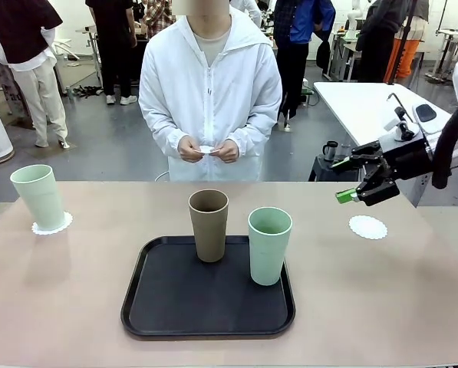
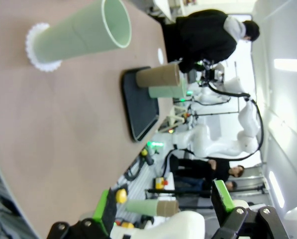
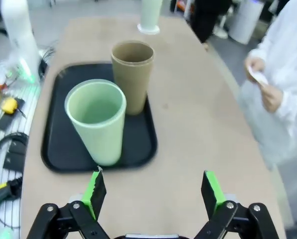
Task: Place coasters on the table and set cups on them.
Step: Take one Reusable plastic cup from the Flat Tray and place it on a coaster set by the human.
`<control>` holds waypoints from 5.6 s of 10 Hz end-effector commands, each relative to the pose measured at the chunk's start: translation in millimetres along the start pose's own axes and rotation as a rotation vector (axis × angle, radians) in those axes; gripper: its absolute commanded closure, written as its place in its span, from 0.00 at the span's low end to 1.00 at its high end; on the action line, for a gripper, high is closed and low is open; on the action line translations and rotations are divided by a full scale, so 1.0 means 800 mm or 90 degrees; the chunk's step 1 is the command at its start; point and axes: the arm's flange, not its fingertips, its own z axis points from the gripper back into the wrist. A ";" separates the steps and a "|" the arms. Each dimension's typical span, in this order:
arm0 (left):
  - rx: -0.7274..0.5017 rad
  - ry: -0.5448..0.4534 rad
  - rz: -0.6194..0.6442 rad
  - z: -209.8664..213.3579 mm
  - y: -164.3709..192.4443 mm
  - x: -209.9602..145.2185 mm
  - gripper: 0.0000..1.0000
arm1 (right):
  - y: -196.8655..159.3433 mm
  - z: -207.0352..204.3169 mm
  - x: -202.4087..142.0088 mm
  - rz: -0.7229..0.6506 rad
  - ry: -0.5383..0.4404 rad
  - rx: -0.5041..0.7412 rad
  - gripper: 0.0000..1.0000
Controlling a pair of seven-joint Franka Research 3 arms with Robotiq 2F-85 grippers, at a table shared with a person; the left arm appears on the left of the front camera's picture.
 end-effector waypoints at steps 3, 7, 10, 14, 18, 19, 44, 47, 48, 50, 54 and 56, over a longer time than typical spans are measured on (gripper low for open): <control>0.002 0.000 0.003 0.001 -0.001 -0.001 0.00 | -0.013 -0.005 -0.041 -0.043 -0.034 0.047 0.00; 0.002 0.000 0.003 0.001 -0.001 -0.001 0.00 | -0.003 -0.003 -0.032 -0.040 -0.056 0.050 0.00; 0.002 0.000 0.003 0.001 -0.001 -0.001 0.00 | -0.003 -0.001 -0.033 -0.041 -0.033 0.059 0.00; 0.002 0.000 0.003 0.001 -0.001 -0.001 0.00 | 0.007 -0.044 -0.074 0.004 -0.146 0.142 0.00; 0.002 0.000 0.003 0.001 -0.001 -0.001 0.00 | 0.016 -0.088 -0.100 0.013 -0.236 0.111 0.00; 0.002 0.000 0.003 0.001 -0.001 -0.001 0.00 | 0.017 -0.096 -0.108 0.009 -0.239 0.120 0.00; 0.002 0.000 0.003 0.001 -0.001 -0.001 0.00 | 0.035 -0.196 -0.134 -0.029 -0.215 0.173 0.00; 0.002 0.000 0.003 0.001 -0.001 -0.001 0.00 | 0.039 -0.207 -0.137 -0.030 -0.206 0.193 0.00; 0.002 0.000 0.003 0.001 -0.001 -0.001 0.00 | 0.040 -0.209 -0.136 -0.028 -0.205 0.196 0.00; 0.002 0.000 0.003 0.001 -0.001 -0.001 0.00 | 0.042 -0.215 -0.135 -0.023 -0.203 0.202 0.00; 0.002 0.000 0.003 0.001 -0.001 -0.001 0.00 | 0.035 -0.237 -0.133 -0.015 -0.204 0.207 0.00; 0.002 0.000 0.003 0.001 -0.001 -0.001 0.00 | 0.035 -0.249 -0.128 -0.015 -0.198 0.215 0.00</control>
